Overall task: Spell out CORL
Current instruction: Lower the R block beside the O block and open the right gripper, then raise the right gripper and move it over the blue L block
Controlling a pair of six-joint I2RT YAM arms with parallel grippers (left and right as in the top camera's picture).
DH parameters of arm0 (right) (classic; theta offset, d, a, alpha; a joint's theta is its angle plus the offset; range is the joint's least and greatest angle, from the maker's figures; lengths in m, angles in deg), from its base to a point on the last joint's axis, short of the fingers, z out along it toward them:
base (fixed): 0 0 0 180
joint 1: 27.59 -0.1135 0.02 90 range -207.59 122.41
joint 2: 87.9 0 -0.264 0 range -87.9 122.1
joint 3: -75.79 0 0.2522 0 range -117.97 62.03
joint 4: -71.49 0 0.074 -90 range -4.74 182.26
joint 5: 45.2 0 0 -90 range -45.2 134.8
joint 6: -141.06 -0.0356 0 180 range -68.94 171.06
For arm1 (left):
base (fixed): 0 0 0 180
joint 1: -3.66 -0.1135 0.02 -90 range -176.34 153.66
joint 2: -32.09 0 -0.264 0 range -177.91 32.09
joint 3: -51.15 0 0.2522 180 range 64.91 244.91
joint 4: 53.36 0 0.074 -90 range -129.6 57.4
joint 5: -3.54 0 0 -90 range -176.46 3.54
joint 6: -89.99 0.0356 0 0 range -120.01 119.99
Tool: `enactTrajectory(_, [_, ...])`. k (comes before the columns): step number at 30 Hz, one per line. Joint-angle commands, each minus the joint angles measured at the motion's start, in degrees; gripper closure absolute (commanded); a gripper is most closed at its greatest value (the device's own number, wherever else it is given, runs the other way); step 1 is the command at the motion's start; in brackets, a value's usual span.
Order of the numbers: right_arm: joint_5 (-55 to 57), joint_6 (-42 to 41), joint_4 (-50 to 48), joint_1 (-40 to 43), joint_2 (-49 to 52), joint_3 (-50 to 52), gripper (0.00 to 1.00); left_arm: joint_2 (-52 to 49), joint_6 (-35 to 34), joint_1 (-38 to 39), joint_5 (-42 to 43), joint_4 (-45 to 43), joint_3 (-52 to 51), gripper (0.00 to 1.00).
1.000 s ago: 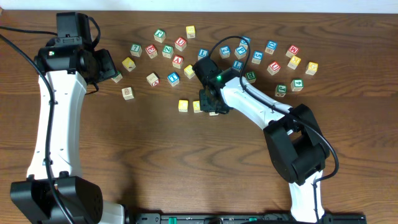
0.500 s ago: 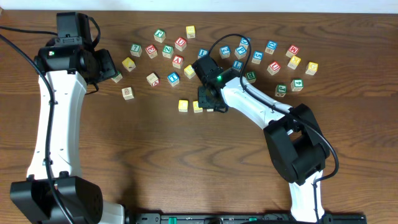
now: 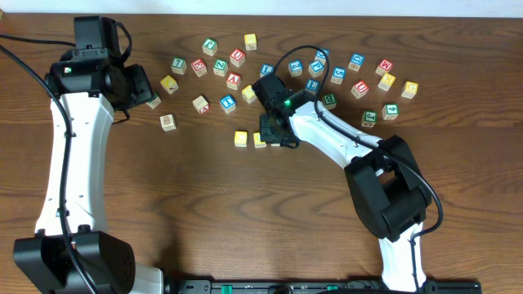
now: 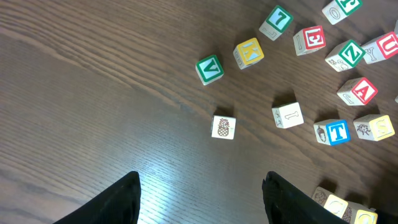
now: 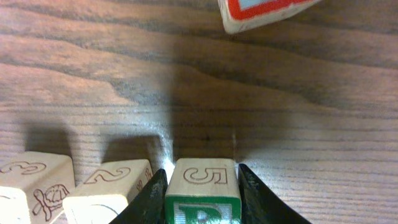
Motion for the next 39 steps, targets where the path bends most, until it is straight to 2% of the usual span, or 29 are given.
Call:
enactTrajectory(1, [-1.0,-0.7,0.7,-1.4,1.2,0.3,0.67,-0.4,-0.8,0.0,-0.7,0.2,0.2,0.38])
enactTrajectory(13, [-0.5,1.5,1.4,-0.3,-2.3,-1.4,0.49,-0.4,-0.8,0.0,-0.7,0.2,0.2,0.38])
enactTrajectory(19, [0.3,2.6,2.8,1.9,-5.9,-3.8,0.46,-0.4,-0.8,0.0,-0.7,0.2,0.2,0.38])
enactTrajectory(25, [0.7,5.4,5.0,5.0,-9.1,-8.6,0.39,-0.4,-0.8,0.0,-0.7,0.1,0.2,0.38])
enactTrajectory(31, [-2.2,9.2,7.6,7.2,-9.2,-16.9,0.37,-0.4,-0.8,0.0,-0.7,0.1,0.2,0.38])
enactTrajectory(39, [-2.5,10.5,0.6,6.9,-8.3,-19.6,0.35,-0.4,-0.8,0.0,-0.7,0.1,0.2,0.38])
